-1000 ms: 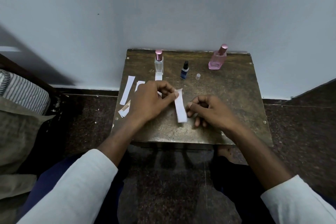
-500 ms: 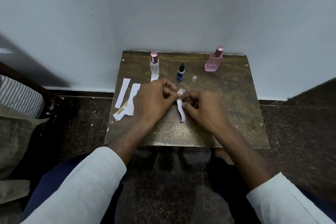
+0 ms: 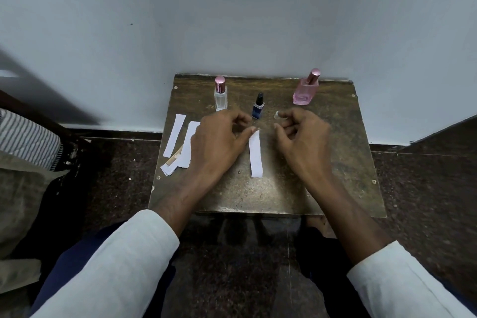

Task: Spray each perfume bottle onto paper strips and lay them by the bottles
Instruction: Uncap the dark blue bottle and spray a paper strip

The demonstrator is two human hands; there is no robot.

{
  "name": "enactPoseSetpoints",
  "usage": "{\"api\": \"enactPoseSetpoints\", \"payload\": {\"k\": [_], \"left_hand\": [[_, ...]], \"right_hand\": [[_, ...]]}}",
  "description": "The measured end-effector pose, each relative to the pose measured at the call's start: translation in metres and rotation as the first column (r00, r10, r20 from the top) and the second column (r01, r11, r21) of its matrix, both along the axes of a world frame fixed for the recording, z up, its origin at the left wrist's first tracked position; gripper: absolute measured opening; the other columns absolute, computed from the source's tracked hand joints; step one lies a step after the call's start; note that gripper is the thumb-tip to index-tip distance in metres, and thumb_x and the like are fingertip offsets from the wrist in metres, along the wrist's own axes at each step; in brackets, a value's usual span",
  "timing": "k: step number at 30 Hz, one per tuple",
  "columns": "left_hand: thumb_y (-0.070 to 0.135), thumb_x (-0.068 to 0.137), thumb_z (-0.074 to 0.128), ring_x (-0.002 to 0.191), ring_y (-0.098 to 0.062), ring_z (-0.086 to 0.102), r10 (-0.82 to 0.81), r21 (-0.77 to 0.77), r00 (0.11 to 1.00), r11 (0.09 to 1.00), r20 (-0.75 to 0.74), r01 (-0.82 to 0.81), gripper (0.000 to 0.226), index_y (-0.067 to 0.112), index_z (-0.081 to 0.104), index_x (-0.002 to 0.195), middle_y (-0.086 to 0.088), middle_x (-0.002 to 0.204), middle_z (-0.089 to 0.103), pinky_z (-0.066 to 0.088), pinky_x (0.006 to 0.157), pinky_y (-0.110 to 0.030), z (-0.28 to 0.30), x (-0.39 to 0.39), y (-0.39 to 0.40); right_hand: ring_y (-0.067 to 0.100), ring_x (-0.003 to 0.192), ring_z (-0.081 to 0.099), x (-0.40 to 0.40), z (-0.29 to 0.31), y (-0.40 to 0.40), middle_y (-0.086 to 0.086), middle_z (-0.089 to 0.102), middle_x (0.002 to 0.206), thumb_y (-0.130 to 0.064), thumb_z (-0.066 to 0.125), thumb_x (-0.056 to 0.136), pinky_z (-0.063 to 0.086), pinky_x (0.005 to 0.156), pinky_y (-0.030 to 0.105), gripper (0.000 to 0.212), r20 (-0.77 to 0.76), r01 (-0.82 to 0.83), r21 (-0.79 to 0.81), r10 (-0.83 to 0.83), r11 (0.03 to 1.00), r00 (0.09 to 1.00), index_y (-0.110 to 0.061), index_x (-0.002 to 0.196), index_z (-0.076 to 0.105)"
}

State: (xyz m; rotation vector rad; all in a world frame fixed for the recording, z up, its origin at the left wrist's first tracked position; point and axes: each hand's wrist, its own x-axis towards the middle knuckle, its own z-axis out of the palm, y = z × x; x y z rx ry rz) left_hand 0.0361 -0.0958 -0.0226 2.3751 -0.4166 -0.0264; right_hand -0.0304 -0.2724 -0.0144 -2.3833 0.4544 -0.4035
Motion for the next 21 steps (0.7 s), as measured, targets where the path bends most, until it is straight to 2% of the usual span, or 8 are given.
{"api": "enactPoseSetpoints", "payload": {"k": [3, 6, 7, 10, 12, 15, 18, 21], "left_hand": [[0.036, 0.095, 0.081, 0.067, 0.008, 0.060, 0.041, -0.106, 0.999, 0.994, 0.034, -0.038, 0.039, 0.027, 0.075, 0.133, 0.013, 0.116, 0.080, 0.060, 0.080, -0.025, 0.003, 0.004, -0.005], [0.035, 0.096, 0.080, 0.065, 0.001, 0.066, 0.050, -0.134, 0.997, 0.990, 0.054, -0.042, 0.054, 0.023, 0.065, 0.147, 0.005, 0.114, 0.080, 0.060, 0.081, -0.025, 0.002, 0.008, -0.010], [0.035, 0.096, 0.080, 0.065, 0.000, 0.067, 0.041, -0.146, 0.998, 0.989, 0.048, -0.034, 0.058, 0.022, 0.062, 0.150, 0.004, 0.116, 0.080, 0.062, 0.082, -0.028, 0.000, 0.010, -0.012], [0.037, 0.096, 0.078, 0.065, 0.000, 0.067, 0.007, -0.160, 1.000, 0.987, 0.026, -0.003, 0.064, 0.025, 0.055, 0.155, 0.013, 0.136, 0.072, 0.064, 0.082, -0.034, -0.004, 0.018, -0.017], [0.038, 0.097, 0.076, 0.064, 0.001, 0.066, -0.004, -0.144, 1.000, 0.990, 0.027, 0.008, 0.062, 0.029, 0.055, 0.155, 0.017, 0.138, 0.071, 0.063, 0.080, -0.035, -0.007, 0.022, -0.020], [0.037, 0.096, 0.077, 0.063, 0.002, 0.066, -0.012, -0.127, 1.000, 0.992, 0.005, 0.012, 0.057, 0.033, 0.059, 0.151, 0.020, 0.131, 0.073, 0.061, 0.074, -0.027, -0.008, 0.025, -0.025], [0.036, 0.097, 0.077, 0.065, 0.004, 0.066, -0.010, -0.113, 1.000, 0.994, -0.006, 0.009, 0.044, 0.036, 0.067, 0.140, 0.023, 0.107, 0.077, 0.042, 0.060, -0.003, -0.007, 0.024, -0.028], [0.038, 0.096, 0.077, 0.063, 0.007, 0.064, 0.023, -0.094, 1.000, 0.995, -0.008, -0.024, 0.034, 0.041, 0.071, 0.129, 0.033, 0.074, 0.060, 0.035, 0.055, -0.008, -0.005, 0.023, -0.028]], "right_hand": [[-0.006, 0.075, 0.059, 0.008, 0.000, 0.000, -0.003, 0.069, 0.100, -0.018, 0.076, 0.096, 0.044, 0.074, -0.002, 0.032, 0.044, 0.013, -0.031, -0.011, 0.999, 0.999, -0.015, 0.128, 0.074], [0.006, 0.082, 0.065, 0.019, -0.003, -0.001, 0.001, 0.070, 0.106, -0.020, 0.076, 0.097, 0.035, 0.072, -0.005, 0.036, -0.021, 0.005, -0.061, -0.006, 0.998, 1.000, -0.016, 0.133, 0.073], [0.008, 0.083, 0.067, 0.023, -0.004, -0.002, 0.002, 0.072, 0.106, -0.020, 0.076, 0.096, 0.034, 0.074, -0.003, 0.034, -0.035, 0.000, -0.073, -0.003, 0.997, 0.999, -0.016, 0.130, 0.074], [0.009, 0.079, 0.067, 0.032, -0.007, -0.004, 0.001, 0.076, 0.096, -0.018, 0.077, 0.094, 0.050, 0.075, 0.014, 0.020, -0.032, -0.009, -0.085, 0.007, 0.996, 0.999, -0.014, 0.114, 0.079], [0.008, 0.076, 0.066, 0.037, -0.008, -0.006, 0.000, 0.077, 0.091, -0.015, 0.076, 0.094, 0.047, 0.073, 0.017, 0.011, -0.044, -0.008, -0.086, 0.004, 0.996, 0.999, -0.014, 0.105, 0.080], [0.006, 0.070, 0.064, 0.042, -0.009, -0.009, -0.002, 0.076, 0.085, -0.015, 0.076, 0.094, 0.037, 0.064, 0.003, 0.002, -0.062, 0.000, -0.070, -0.005, 0.998, 0.998, -0.015, 0.096, 0.078], [-0.002, 0.065, 0.059, 0.043, -0.013, -0.011, -0.005, 0.071, 0.078, -0.016, 0.078, 0.092, 0.038, 0.059, 0.000, 0.006, -0.064, -0.025, -0.048, 0.022, 0.999, 0.998, -0.018, 0.090, 0.072], [0.002, 0.067, 0.062, 0.043, -0.011, -0.010, -0.004, 0.072, 0.081, -0.017, 0.078, 0.093, 0.039, 0.061, -0.001, 0.004, -0.023, -0.025, -0.048, 0.024, 0.999, 0.999, -0.016, 0.096, 0.074]]}}
